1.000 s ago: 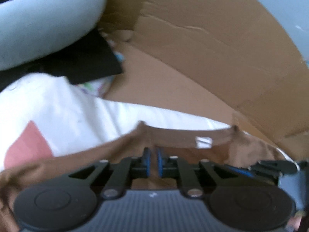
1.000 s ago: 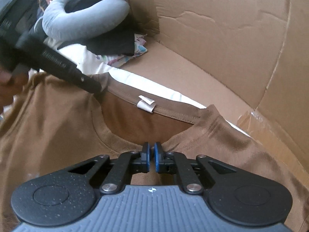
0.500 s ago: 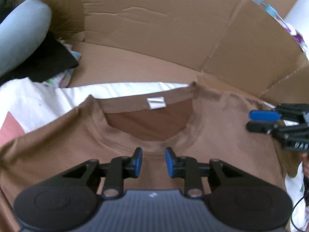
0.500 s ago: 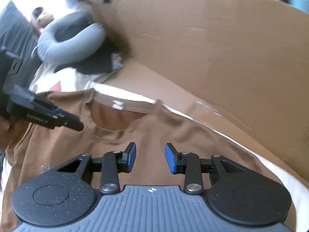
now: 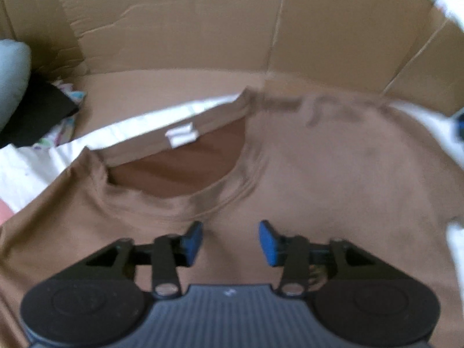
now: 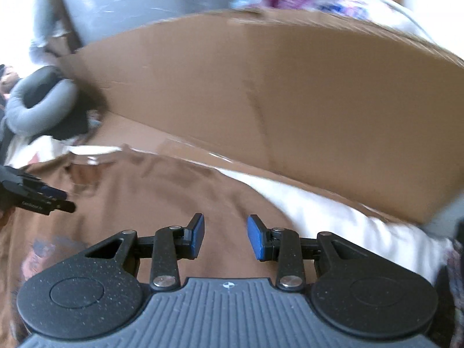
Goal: Fold clothes
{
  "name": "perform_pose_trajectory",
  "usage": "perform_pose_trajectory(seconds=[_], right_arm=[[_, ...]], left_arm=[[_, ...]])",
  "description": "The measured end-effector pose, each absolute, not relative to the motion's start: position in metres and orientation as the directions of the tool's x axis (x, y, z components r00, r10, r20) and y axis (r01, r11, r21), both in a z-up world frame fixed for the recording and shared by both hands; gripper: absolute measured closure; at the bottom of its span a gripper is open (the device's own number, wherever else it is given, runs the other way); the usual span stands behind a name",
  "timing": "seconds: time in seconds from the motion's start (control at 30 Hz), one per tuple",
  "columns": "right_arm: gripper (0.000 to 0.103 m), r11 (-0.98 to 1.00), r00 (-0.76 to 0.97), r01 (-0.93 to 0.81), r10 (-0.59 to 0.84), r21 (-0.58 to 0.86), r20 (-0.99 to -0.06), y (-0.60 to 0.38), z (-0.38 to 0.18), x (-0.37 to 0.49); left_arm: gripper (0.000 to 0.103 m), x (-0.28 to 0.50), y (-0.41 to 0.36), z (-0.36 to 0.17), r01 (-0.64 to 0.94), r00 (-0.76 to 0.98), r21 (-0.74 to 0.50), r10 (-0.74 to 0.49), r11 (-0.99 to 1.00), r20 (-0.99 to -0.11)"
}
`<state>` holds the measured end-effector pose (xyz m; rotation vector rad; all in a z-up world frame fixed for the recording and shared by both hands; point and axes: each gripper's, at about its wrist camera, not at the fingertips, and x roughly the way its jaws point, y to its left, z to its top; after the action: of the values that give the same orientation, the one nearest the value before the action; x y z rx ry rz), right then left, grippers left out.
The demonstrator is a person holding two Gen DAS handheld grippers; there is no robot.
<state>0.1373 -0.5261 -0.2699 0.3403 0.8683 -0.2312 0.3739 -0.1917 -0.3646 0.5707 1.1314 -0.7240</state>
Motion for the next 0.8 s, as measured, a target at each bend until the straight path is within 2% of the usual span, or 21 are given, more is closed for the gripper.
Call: perform_pose_trajectory(seconds=[0.07,0.23,0.4,0.8], right_arm=[[0.063,0.917,0.604,0.362,-0.093,0.169,-0.791,-0.537,-0.274,0.122],[0.063,0.892,0.555,0.433,-0.146,0.134,-0.819,-0.556,-0.289,0.092],[0.063,0.876,0.511,0.470,-0.167,0.111,-0.843,-0.565,-0.304,0.078],[0.063,0.929,0.483,0.357,-0.097,0.095,-0.870,-0.567,-0.326,0.107]], left_arm=[[0.054,0.371,-0.192,-0.372,0.774,0.258,0.078,-0.200,0.628,-0.945],[0.053,0.376,-0.184,-0.373,0.737,0.246,0.044,-0.207,0.674,-0.947],[0.059,0.378,-0.174,-0.364,0.721,0.232,0.011,-0.226,0.693,-0.946],[0.060,0.384,-0.164,-0.319,0.728,0.278,0.062,-0.212,0.683,-0.937]])
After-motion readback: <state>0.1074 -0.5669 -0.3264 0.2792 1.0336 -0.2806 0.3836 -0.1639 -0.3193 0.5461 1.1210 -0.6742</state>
